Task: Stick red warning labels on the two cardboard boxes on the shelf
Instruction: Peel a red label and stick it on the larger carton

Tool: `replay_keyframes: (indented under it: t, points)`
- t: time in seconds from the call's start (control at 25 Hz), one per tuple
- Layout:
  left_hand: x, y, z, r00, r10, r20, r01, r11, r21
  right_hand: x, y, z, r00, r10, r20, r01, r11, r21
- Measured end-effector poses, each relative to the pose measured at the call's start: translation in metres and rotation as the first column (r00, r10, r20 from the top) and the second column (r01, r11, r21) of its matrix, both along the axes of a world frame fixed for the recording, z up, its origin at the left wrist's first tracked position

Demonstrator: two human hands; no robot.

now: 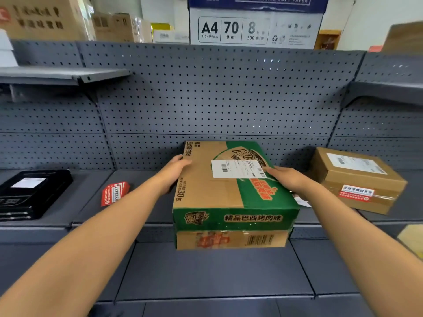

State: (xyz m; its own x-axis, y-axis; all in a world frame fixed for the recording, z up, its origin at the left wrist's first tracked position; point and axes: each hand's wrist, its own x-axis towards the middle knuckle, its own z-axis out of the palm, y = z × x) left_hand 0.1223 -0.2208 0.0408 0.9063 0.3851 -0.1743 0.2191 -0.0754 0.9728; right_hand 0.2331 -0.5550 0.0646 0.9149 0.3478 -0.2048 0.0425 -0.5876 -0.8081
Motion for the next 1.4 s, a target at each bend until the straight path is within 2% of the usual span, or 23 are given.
replay_keyframes:
  t: [0.12,0.2,0.28,0.32,0.36,0.44,0.56,0.64,0.84,0.96,1.04,1.2,1.28,1.4]
  points:
    - [0.010,0.002,0.001,1.000,0.003,0.001,-0.003,0.999,-0.034,0.015,0.009,-0.008,1.000,-0.020,0.013,0.019,0.999,0.036]
    - [0.017,0.006,0.002,1.000,-0.012,0.010,0.012,1.000,0.001,0.027,0.014,-0.010,0.996,-0.023,0.086,0.032,0.994,-0.102]
    - [0.019,0.009,0.004,1.000,0.001,0.027,-0.003,0.997,0.078,0.032,0.023,-0.002,0.957,0.048,0.287,0.067,0.922,-0.380]
    - [0.019,0.011,0.006,0.999,0.012,0.043,-0.018,0.990,0.141,0.032,0.030,0.004,0.909,0.079,0.410,0.133,0.875,-0.465]
    - [0.016,0.013,0.009,0.998,0.023,0.053,-0.034,0.975,0.218,0.030,0.039,0.012,0.857,0.096,0.506,0.189,0.855,-0.483]
    - [0.006,0.029,0.014,0.999,0.029,0.028,-0.037,0.933,0.357,0.026,0.066,0.026,0.807,0.104,0.581,0.188,0.888,-0.420]
    - [-0.021,0.059,0.026,0.999,-0.004,-0.040,0.021,0.902,0.432,0.016,0.117,0.043,0.820,0.160,0.549,0.026,0.949,-0.315]
    - [-0.040,0.080,0.033,0.996,0.005,-0.093,0.039,0.884,0.467,0.003,0.152,0.051,0.821,0.251,0.513,-0.094,0.945,-0.312]
    - [-0.082,0.141,0.024,0.985,0.105,-0.140,-0.018,0.856,0.517,-0.041,0.240,0.061,0.735,0.518,0.436,-0.325,0.835,-0.444]
    - [-0.098,0.166,0.007,0.966,0.135,-0.220,0.023,0.805,0.593,-0.063,0.286,0.056,0.702,0.620,0.349,-0.428,0.760,-0.488]
    - [-0.106,0.180,-0.009,0.945,0.127,-0.302,0.118,0.729,0.675,-0.077,0.312,0.049,0.678,0.680,0.277,-0.486,0.699,-0.525]
    - [-0.118,0.204,-0.039,0.870,0.066,-0.489,0.412,0.449,0.793,-0.093,0.348,0.033,0.630,0.758,0.169,-0.542,0.584,-0.604]
    - [-0.116,0.210,-0.049,0.867,0.051,-0.495,0.437,0.400,0.806,-0.094,0.355,0.026,0.633,0.758,0.157,-0.543,0.580,-0.608]
    - [-0.111,0.217,-0.053,0.890,0.034,-0.455,0.405,0.400,0.822,-0.095,0.353,0.020,0.646,0.743,0.173,-0.533,0.602,-0.595]
